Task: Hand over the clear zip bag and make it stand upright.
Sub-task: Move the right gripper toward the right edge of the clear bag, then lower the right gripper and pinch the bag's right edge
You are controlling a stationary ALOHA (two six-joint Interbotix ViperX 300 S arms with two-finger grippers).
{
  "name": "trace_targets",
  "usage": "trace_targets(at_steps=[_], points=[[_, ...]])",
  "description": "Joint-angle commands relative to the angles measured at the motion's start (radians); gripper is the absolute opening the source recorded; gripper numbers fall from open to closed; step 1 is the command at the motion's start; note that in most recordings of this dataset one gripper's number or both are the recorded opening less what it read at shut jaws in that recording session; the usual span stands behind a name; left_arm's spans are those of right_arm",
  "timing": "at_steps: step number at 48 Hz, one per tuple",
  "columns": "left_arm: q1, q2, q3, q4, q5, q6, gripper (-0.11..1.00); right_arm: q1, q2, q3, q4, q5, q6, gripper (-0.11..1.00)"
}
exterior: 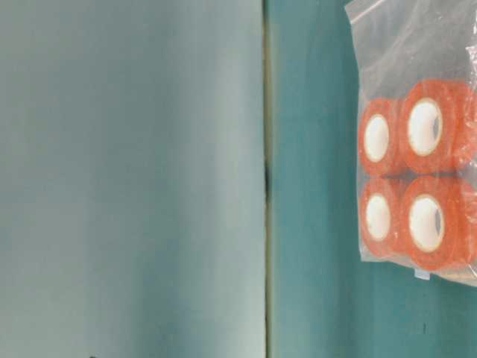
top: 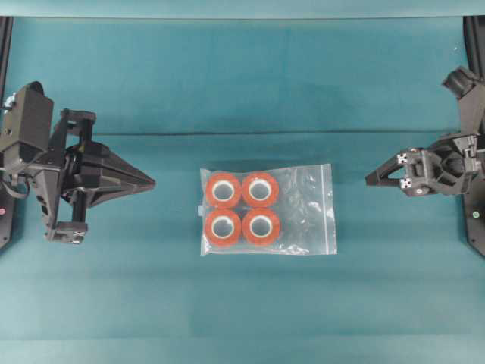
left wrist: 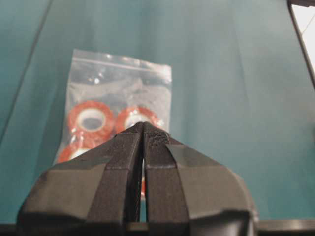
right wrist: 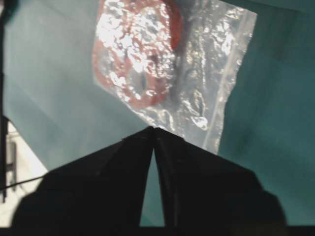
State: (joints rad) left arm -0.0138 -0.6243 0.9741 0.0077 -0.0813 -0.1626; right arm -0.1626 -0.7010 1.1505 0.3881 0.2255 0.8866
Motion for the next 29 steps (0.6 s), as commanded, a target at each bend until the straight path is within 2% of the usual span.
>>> trace_targets(at_steps=[1, 5, 8, 18, 20, 24, 29], points=[[0.0, -0.005, -0.018, 0.002, -0.005, -0.003, 0.03, 0.005, 0.018, -0.009, 0.003, -0.003, 0.009, 0.36], [0.0, -0.005, -0.017, 0.002, -0.005, -0.003, 0.13, 0.009, 0.044, -0.011, 0.003, -0.005, 0.011, 0.44], [0.0, -0.003, -0.015, 0.002, -0.005, -0.003, 0.26, 0.012, 0.067, -0.012, 0.003, -0.009, 0.017, 0.52], [0.0, -0.006, -0.005, 0.002, -0.005, 0.005, 0.83, 0.043, 0.153, -0.017, 0.005, -0.044, 0.044, 0.75], [0.0, -0.008, -0.002, 0.002, -0.005, 0.006, 0.86, 0.055, 0.169, -0.014, 0.003, -0.058, 0.051, 0.79], [0.0, -0.009, -0.002, 0.0, -0.005, 0.008, 0.82, 0.075, 0.21, -0.012, 0.003, -0.104, 0.071, 0.85], [0.002, -0.009, 0.002, 0.002, -0.005, 0.011, 0.79, 0.089, 0.261, -0.011, 0.003, -0.184, 0.094, 0.86]])
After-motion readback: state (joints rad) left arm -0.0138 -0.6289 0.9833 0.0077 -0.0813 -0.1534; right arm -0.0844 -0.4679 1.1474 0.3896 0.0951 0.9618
